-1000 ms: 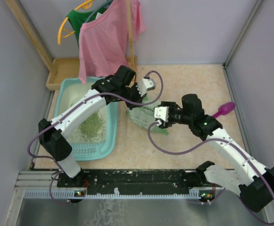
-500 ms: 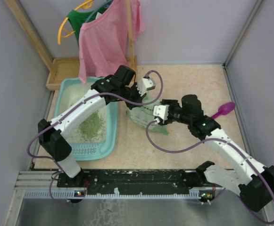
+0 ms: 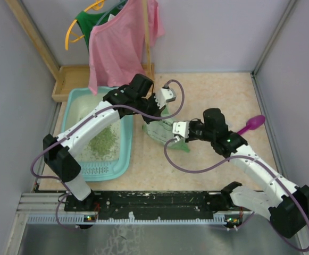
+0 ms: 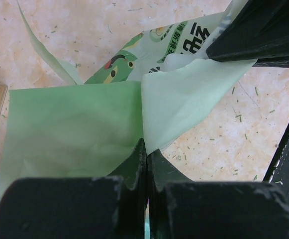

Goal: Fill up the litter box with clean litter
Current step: Close the cat litter bag at the center of the board.

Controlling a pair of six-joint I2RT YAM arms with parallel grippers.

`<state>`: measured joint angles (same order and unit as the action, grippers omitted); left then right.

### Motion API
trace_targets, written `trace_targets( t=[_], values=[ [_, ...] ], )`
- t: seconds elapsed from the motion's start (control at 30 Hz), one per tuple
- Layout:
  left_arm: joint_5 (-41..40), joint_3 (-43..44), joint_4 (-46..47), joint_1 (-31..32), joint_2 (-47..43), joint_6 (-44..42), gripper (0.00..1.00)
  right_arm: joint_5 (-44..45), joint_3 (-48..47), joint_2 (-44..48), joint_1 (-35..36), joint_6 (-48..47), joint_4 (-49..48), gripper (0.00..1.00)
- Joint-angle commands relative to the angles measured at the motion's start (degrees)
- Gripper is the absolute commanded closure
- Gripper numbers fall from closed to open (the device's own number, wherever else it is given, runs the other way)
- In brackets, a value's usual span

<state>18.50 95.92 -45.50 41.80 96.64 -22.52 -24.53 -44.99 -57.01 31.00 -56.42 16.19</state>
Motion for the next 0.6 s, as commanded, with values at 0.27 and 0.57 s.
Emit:
trace_targets(
  t=[0.27, 0.57],
  values=[
    [3.4, -10.9, 21.9, -0.2, -16.9, -1.9, 0.16, -8.6, -2.9, -0.4, -4.5, 8.5, 3.1, 1.00],
    [10.2, -20.8, 25.2, 2.4, -20.3, -0.7, 0.18, -12.2, -4.8, -0.4, -7.4, 14.4, 0.9, 1.00]
  ],
)
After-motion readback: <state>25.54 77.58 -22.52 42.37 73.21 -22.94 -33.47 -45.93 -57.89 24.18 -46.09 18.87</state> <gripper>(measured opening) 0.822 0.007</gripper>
